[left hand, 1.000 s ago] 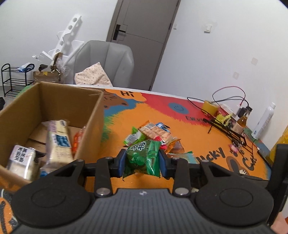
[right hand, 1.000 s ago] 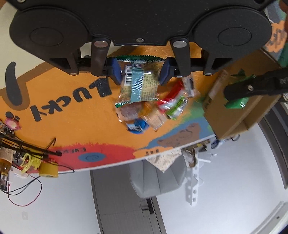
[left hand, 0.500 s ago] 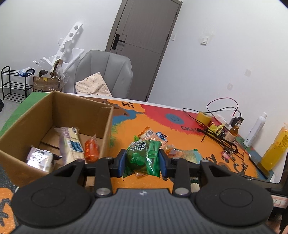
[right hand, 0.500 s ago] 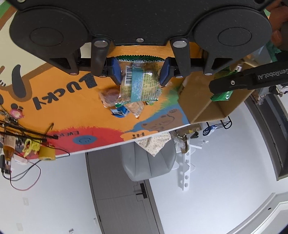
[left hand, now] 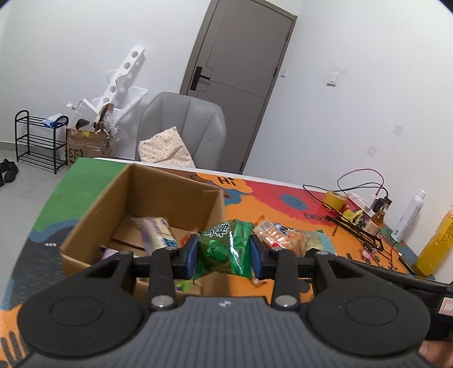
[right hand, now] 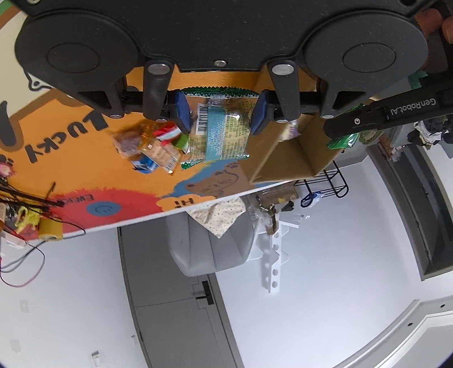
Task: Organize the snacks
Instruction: 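Carry both packets over the cardboard box and open both grippers to drop them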
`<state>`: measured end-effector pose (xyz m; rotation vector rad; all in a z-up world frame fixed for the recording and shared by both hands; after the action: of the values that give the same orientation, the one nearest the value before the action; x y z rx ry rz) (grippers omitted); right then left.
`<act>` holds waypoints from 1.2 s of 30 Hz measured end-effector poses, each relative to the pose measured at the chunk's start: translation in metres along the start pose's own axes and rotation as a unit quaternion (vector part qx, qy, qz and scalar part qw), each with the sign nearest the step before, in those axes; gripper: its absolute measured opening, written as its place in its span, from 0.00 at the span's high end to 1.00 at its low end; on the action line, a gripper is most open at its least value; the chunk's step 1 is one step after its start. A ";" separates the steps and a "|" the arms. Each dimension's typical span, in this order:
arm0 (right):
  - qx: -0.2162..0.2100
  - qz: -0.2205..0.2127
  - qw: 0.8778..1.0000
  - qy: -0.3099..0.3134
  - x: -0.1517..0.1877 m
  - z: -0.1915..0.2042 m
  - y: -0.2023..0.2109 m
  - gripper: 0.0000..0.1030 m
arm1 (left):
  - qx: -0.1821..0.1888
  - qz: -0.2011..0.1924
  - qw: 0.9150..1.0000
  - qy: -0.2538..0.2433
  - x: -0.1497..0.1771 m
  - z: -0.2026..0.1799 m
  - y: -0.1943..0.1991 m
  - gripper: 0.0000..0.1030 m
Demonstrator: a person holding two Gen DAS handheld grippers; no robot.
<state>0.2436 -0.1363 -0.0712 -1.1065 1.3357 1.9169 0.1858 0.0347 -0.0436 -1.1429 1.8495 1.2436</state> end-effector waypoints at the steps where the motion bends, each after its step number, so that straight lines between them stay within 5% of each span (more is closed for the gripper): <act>1: -0.002 -0.003 1.000 0.003 -0.002 0.004 0.001 0.58 | -0.002 -0.002 1.000 0.000 -0.002 0.003 0.002 0.65; 23: -0.063 0.002 0.998 0.030 -0.022 0.074 -0.031 0.58 | -0.052 -0.013 0.998 0.028 -0.032 0.070 -0.005 0.64; 36: -0.085 0.017 0.996 0.028 -0.018 0.092 -0.038 0.53 | -0.069 -0.029 0.995 0.061 -0.033 0.092 0.006 0.41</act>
<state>0.2542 -0.0370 -0.0590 -1.2344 1.2452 2.0699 0.1973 0.1317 -0.0461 -1.3656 1.8262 1.3114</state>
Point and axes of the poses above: each gripper's, at about its wrist camera, not at the fingertips, and y roughly against the way its jaws point, z to its left, x to its underside, the point moved 9 cm from there along -y, roughly the way its jaws point, and after that the axes turned 10 degrees about x, right-handed, at the moved point
